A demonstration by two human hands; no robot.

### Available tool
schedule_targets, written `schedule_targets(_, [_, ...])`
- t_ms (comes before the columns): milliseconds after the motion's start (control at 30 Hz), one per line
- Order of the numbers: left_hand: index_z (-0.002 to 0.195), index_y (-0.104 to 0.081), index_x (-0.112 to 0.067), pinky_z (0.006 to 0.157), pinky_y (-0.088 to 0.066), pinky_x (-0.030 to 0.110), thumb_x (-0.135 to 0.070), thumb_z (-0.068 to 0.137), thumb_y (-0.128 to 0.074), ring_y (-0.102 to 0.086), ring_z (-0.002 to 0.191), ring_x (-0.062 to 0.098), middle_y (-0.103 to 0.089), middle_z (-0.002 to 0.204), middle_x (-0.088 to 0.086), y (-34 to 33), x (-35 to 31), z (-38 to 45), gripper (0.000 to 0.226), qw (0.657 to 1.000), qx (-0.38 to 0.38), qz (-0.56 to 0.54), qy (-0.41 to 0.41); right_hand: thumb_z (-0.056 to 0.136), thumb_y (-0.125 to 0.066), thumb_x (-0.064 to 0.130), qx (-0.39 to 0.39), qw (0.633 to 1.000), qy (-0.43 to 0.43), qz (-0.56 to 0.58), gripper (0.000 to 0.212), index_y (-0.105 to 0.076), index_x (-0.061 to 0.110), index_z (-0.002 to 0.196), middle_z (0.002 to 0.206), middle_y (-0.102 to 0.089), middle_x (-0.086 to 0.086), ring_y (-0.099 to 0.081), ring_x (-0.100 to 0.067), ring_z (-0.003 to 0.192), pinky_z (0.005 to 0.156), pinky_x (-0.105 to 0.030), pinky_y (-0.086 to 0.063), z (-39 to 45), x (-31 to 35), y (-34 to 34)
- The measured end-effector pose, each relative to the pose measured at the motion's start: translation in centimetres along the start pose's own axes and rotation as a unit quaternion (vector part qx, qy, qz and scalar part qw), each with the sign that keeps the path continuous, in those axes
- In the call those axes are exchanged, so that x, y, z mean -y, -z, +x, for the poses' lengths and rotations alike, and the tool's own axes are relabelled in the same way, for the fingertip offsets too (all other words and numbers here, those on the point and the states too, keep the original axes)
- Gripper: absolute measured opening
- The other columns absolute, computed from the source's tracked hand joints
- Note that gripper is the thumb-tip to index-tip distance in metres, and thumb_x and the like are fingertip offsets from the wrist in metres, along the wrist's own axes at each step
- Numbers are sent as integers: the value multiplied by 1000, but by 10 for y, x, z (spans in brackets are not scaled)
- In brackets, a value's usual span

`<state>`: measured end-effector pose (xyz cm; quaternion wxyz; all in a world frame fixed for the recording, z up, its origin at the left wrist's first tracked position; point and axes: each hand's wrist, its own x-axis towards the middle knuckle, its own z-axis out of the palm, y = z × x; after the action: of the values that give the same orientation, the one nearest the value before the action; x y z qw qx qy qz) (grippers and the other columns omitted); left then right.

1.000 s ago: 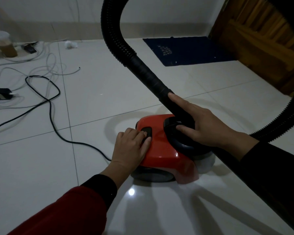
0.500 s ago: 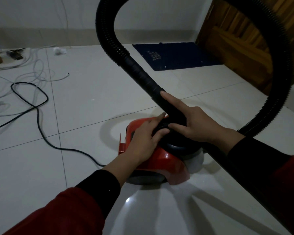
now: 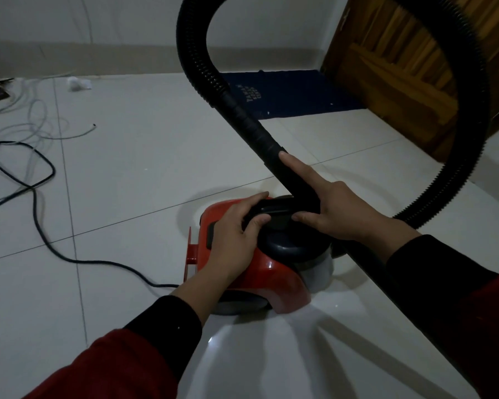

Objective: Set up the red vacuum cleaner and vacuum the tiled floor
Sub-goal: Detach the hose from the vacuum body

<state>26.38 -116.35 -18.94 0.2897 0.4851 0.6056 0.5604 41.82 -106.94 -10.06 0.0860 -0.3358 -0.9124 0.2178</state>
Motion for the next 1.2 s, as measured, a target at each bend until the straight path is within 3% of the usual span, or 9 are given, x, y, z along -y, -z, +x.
schedule_targets(233, [123, -61, -21, 96, -45, 15, -14, 89, -59, -58, 110, 5, -65, 117, -6, -6, -4, 32, 34, 1000, -15, -8, 26, 83, -72, 9, -2, 999, -21, 33, 109, 2, 72, 133, 115, -63, -6, -66, -13, 76, 68, -10, -54, 24, -16, 8])
schedule_targets(400, [122, -63, -15, 88, -40, 1, -7, 89, -60, -58, 106, 5, -65, 114, -5, -9, -36, 57, 34, 996, -6, 14, 87, 81, -70, 0, 12, 996, -39, 85, 107, -3, 64, 134, 111, -52, 13, -58, 16, 65, 63, 4, -40, 39, -18, 30])
schedule_targets(533, [121, -64, -18, 100, -44, 20, -7, 87, -62, -60, 111, 10, -67, 117, -2, -5, -87, 88, 35, 990, 4, 24, 139, 82, -70, 3, 22, 988, -78, 135, 112, 1, 74, 131, 113, -66, -4, -67, -6, 68, 69, -5, -50, 55, -16, 76])
schedule_targets(733, [122, -64, -15, 82, -39, -4, -8, 87, -62, -57, 101, 3, -64, 108, -7, 8, -183, 167, 36, 983, 9, 41, 178, 81, -70, -1, 61, 975, -94, 190, 113, -2, 69, 138, 127, -60, -10, -70, -18, 80, 78, -19, -56, 108, -2, 188])
schedule_targets(833, [121, -65, -15, 81, -39, -5, -9, 87, -63, -58, 100, 2, -64, 107, -7, 17, -221, 215, 35, 982, -11, 38, 184, 81, -70, -1, 87, 973, -89, 196, 113, -1, 70, 137, 133, -55, -8, -68, -20, 95, 79, -17, -55, 154, 2, 242])
schedule_targets(933, [120, -66, -13, 83, -41, -2, -8, 86, -64, -60, 101, 3, -66, 107, -6, 34, -240, 269, 34, 980, -44, 15, 192, 82, -70, 1, 112, 975, -73, 179, 113, 0, 72, 134, 125, -55, 2, -66, -12, 90, 71, -5, -50, 216, 5, 281])
schedule_targets(1033, [118, -68, -10, 92, -47, 12, -5, 84, -66, -64, 102, 7, -69, 111, 0, 62, -240, 327, 34, 976, -85, -6, 201, 82, -71, 3, 147, 976, -51, 151, 113, 2, 73, 132, 122, -46, 14, -58, -3, 89, 71, 4, -41, 292, 15, 301])
schedule_targets(1133, [114, -69, -11, 98, -48, 26, -2, 82, -67, -65, 102, 7, -72, 111, 4, 98, -223, 397, 33, 970, -119, -25, 210, 81, -72, 3, 183, 975, -25, 121, 112, 1, 71, 132, 120, -50, 16, -56, -1, 91, 81, -1, -41, 384, 23, 313])
schedule_targets(1200, [114, -68, -14, 97, -48, 24, -2, 81, -67, -65, 101, 5, -71, 110, 1, 123, -208, 441, 35, 968, -136, -26, 210, 80, -74, 3, 221, 969, -12, 113, 115, 0, 73, 131, 115, -59, 8, -61, -4, 90, 88, -12, -48, 450, 25, 312])
